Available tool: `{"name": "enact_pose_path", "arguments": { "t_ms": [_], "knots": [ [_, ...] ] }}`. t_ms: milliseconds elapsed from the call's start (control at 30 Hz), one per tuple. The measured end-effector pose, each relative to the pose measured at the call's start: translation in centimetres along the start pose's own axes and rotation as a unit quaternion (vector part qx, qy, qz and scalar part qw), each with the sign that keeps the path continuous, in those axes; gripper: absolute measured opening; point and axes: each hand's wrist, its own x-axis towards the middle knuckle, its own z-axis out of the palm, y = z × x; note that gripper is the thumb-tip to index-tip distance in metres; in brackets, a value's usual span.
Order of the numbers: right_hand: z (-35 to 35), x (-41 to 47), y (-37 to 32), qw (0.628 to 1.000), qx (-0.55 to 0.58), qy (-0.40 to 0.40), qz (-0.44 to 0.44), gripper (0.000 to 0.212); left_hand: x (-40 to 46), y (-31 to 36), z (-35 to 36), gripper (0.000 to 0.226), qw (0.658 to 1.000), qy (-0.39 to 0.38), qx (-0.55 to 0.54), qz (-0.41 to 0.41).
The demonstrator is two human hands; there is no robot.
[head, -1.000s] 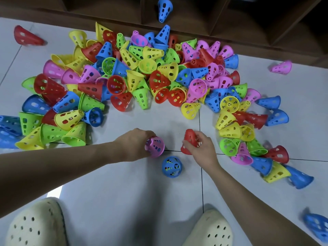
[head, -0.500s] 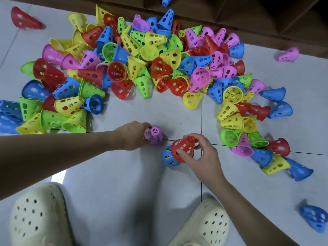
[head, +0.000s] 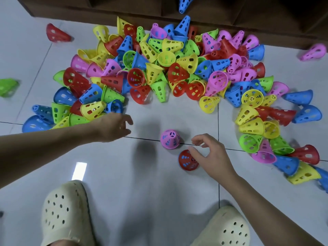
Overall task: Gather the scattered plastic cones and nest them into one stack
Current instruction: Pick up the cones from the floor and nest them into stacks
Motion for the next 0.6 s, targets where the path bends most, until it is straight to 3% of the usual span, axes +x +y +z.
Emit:
{"name": "enact_pose_path", "arguments": {
  "t_ms": [167,333,500,600],
  "knots": [
    [0.3,4.0,-4.1,0.999,0.017,-0.026,-0.031,0.011,-2.2,-5.8,-3.1,0.024,0.991,0.11,-0.004,-0.078],
    [1.8,7.9,-9.0,0.988,-0.016,-0.117,-0.104,0.005,-3.6,-10.1,-1.4,0.034,0.975,0.157,-0.056,-0.148],
    [4.0,11.4,-11.7,0.965,-0.073,-0.208,-0.145,0.002,-2.4,-10.1,2.1,0.049,0.965,0.13,-0.028,-0.226],
    [6.8,13.9,-12.3,0.96,-0.093,-0.237,-0.12,0.01,-1.2,-9.8,2.6,0.055,0.952,0.112,-0.123,-0.258]
  ]
}}
